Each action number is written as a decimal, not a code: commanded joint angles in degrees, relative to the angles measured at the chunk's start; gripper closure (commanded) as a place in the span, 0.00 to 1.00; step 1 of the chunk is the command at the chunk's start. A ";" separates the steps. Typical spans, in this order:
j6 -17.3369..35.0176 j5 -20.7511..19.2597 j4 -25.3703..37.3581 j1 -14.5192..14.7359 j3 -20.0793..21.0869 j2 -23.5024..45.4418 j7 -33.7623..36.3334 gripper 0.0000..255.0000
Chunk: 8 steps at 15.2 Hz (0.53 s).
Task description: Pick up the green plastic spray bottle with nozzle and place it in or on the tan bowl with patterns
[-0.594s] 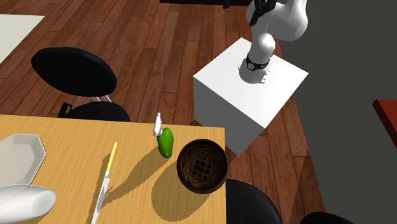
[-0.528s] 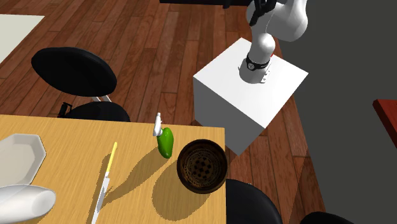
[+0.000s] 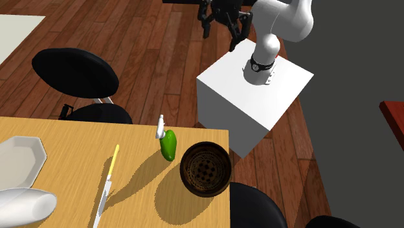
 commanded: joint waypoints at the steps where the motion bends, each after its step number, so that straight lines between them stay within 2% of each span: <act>1: 5.30 0.09 -1.67 0.87 -2.14 1.89 -3.73 0.00; 8: 23.55 3.08 -4.71 5.56 -10.90 12.60 -18.54 0.00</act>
